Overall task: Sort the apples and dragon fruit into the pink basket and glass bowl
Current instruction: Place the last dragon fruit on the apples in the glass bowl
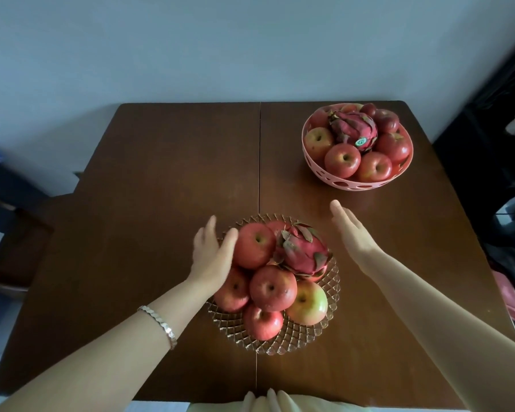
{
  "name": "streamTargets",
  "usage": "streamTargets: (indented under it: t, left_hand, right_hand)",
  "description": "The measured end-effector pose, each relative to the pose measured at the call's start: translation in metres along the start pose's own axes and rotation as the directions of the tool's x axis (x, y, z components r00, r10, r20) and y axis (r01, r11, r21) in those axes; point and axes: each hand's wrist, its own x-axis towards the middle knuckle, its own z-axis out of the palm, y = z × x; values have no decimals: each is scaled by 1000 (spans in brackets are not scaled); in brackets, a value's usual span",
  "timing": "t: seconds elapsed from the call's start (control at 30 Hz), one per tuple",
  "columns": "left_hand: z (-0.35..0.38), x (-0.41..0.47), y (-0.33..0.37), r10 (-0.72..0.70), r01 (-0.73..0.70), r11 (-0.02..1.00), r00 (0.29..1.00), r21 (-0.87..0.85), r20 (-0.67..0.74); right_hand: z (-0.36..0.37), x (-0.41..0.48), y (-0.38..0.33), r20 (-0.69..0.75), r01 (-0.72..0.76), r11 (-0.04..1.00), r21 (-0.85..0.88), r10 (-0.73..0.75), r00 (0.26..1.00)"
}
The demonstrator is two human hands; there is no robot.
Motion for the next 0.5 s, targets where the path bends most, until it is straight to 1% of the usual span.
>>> streamTargets:
  t: [0.03,0.07,0.1,0.13,0.17,0.2,0.23,0.3,0.4,0.5]
  left_hand:
    - [-2,3,-5,-145,144,989,987,-19,-67]
    - [-5,5,-9,-319,316,947,944,-58,-79]
    - [-7,6,-14,-481,474,871,876,-128,-29]
    - [-8,6,-18,-594,592,777,802,-214,58]
    - [-8,7,-21,-649,658,696,748,-287,140]
    - [-6,6,-22,-661,684,653,724,-326,195]
    - [-4,6,-23,-660,689,644,720,-332,215]
    - [-1,9,-22,-650,677,663,732,-319,204]
    - [-1,16,-20,-626,658,696,752,-287,205]
    - [-6,33,-13,-610,641,713,767,-285,198]
  right_hand:
    - [-3,3,4,-44,-101,995,-27,100,994]
    - [-3,5,9,-40,-237,970,-54,235,971]
    - [-1,4,14,-1,-369,925,-88,370,929]
    - [2,5,19,61,-465,879,-106,472,879]
    - [8,4,21,133,-511,853,-103,521,843]
    - [13,3,22,191,-529,845,-72,533,825]
    - [18,3,20,229,-532,847,-12,520,823]
    - [21,7,21,262,-513,855,73,480,837]
    - [21,16,22,246,-494,865,90,461,852]
    - [21,29,11,198,-474,876,88,451,870]
